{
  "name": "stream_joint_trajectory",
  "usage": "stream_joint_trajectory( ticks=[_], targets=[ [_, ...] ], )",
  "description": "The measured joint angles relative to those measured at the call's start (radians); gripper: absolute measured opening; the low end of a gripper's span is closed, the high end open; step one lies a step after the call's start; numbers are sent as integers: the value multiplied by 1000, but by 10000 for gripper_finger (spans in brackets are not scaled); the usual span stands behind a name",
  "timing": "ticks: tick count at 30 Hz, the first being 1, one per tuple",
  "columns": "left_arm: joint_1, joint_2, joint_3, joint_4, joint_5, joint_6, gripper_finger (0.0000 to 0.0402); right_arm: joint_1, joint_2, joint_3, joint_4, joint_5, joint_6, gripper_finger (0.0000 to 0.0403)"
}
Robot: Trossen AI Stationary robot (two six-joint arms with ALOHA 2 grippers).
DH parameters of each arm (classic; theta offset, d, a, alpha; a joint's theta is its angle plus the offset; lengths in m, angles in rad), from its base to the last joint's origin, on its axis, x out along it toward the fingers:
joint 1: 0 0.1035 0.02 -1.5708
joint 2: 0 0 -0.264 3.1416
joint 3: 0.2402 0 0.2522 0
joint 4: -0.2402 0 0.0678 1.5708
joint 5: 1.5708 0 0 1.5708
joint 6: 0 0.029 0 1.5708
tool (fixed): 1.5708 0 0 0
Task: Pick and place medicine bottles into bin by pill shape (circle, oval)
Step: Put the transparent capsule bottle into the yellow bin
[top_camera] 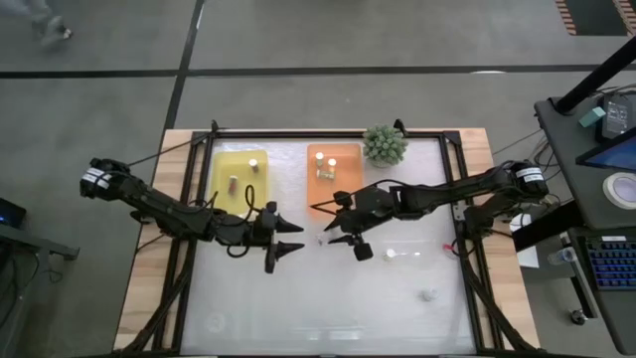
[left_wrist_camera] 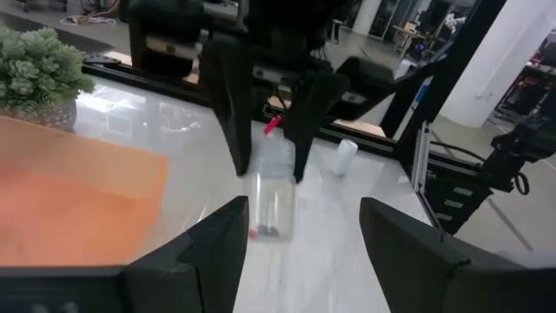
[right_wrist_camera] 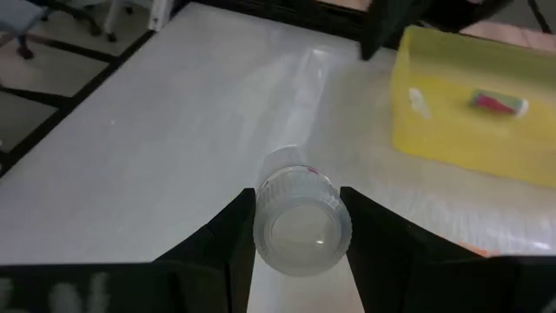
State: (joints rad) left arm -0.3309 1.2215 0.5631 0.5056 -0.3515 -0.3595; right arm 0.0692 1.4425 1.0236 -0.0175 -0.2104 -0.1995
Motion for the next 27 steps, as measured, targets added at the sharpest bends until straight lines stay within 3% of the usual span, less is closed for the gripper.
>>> stream_joint_trajectory(
  ticks=[10, 20, 27],
  targets=[
    [0, 2, 44, -10, -28, -2, 206, -8, -8, -24, 21, -46, -38, 141],
    [-3, 4, 148, -340, -33, -54, 205, -7, -35, -37, -9, -60, -62, 141],
    [-3, 5, 150, -359, -40, -46, 206, -13, -35, -41, 11, -59, -50, 141]
  ],
)
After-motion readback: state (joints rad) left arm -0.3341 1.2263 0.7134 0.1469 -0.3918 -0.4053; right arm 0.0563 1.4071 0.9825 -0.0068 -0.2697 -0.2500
